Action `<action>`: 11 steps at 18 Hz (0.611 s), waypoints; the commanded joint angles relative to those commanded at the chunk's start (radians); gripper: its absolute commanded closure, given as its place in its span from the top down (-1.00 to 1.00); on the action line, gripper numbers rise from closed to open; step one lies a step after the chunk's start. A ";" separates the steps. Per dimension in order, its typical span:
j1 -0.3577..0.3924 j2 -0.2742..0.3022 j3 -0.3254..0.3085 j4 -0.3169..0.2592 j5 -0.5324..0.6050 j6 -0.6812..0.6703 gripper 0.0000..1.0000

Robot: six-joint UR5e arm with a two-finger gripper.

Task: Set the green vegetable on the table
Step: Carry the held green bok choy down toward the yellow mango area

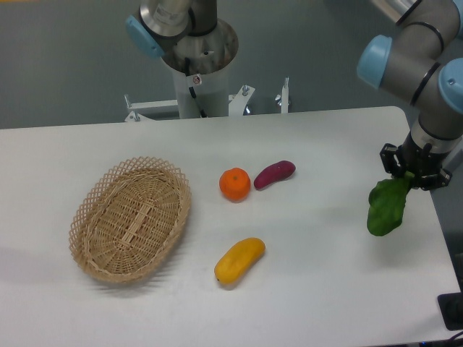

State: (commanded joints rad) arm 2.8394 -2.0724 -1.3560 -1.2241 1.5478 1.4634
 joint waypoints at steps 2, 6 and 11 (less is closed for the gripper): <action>-0.003 0.000 0.000 0.000 0.003 -0.002 -0.71; -0.009 0.002 -0.002 -0.002 0.008 -0.017 -0.70; -0.043 0.003 -0.008 -0.002 0.009 -0.074 -0.70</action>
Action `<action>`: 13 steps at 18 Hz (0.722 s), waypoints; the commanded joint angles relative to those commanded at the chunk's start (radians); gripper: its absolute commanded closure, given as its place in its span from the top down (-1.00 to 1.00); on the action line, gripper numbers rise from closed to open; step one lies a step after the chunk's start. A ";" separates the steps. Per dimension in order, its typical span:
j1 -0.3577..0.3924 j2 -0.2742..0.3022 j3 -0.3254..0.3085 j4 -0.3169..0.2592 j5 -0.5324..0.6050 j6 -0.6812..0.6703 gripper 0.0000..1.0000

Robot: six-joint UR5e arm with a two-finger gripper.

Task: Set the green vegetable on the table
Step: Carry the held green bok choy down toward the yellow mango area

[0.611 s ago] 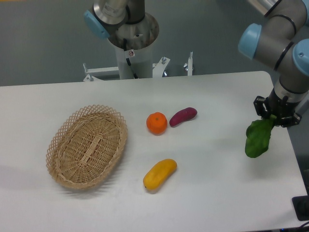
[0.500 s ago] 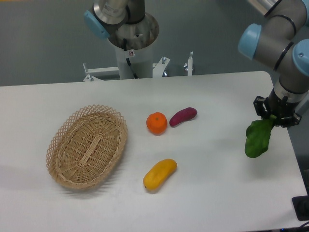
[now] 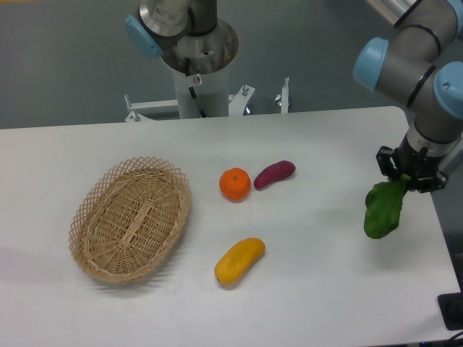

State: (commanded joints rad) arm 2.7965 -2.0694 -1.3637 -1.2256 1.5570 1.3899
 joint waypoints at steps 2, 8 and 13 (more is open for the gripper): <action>-0.015 0.005 -0.008 0.003 0.000 -0.038 -0.68; -0.104 0.008 -0.015 0.005 -0.002 -0.140 -0.69; -0.179 0.002 -0.041 0.014 -0.006 -0.219 -0.69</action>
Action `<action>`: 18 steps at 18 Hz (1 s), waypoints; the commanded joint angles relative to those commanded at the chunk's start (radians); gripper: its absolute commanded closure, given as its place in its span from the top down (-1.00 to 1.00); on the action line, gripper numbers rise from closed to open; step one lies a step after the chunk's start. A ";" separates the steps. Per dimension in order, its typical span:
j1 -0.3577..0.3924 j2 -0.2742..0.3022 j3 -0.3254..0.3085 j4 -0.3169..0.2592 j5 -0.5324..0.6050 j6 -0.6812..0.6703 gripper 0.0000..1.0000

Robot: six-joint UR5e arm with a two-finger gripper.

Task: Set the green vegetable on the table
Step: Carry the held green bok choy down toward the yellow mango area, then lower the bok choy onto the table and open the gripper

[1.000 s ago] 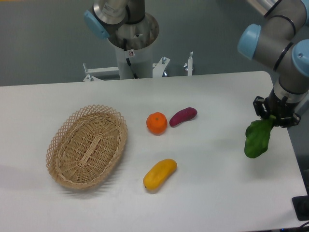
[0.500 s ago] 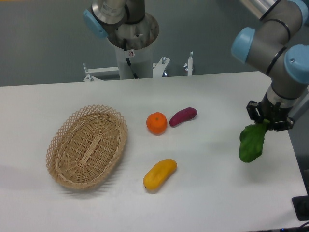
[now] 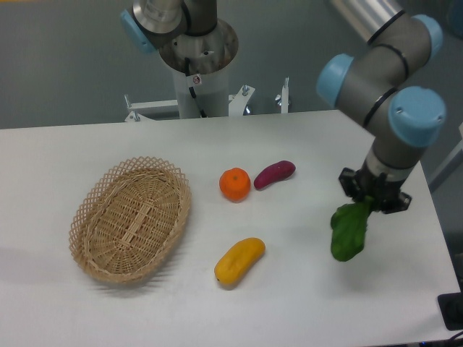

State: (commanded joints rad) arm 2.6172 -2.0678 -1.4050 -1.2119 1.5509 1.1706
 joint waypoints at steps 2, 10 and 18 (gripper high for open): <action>-0.028 -0.017 -0.009 0.053 0.000 -0.063 -0.69; -0.065 -0.041 -0.123 0.204 0.017 -0.106 -0.55; -0.074 -0.048 -0.158 0.307 0.018 -0.128 1.00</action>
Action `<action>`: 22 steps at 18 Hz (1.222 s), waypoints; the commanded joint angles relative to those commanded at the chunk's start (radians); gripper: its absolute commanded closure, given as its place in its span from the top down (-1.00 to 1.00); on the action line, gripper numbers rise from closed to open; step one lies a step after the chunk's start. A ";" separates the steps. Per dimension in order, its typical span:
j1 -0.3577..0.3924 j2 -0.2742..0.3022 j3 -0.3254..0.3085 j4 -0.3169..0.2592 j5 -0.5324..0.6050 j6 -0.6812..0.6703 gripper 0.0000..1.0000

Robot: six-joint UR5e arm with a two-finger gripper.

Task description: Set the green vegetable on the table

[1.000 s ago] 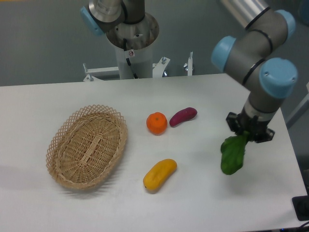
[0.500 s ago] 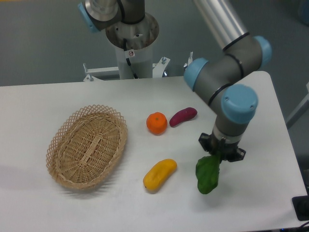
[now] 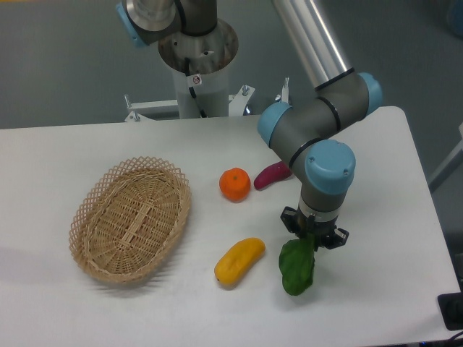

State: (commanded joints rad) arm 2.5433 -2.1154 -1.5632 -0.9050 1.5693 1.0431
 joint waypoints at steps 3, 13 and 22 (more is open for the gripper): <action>0.000 0.002 0.009 0.002 0.003 -0.006 1.00; 0.084 0.048 0.055 -0.014 -0.003 0.119 1.00; 0.202 0.077 0.135 -0.187 -0.003 0.308 1.00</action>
State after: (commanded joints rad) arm 2.7457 -2.0387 -1.4283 -1.0919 1.5662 1.3512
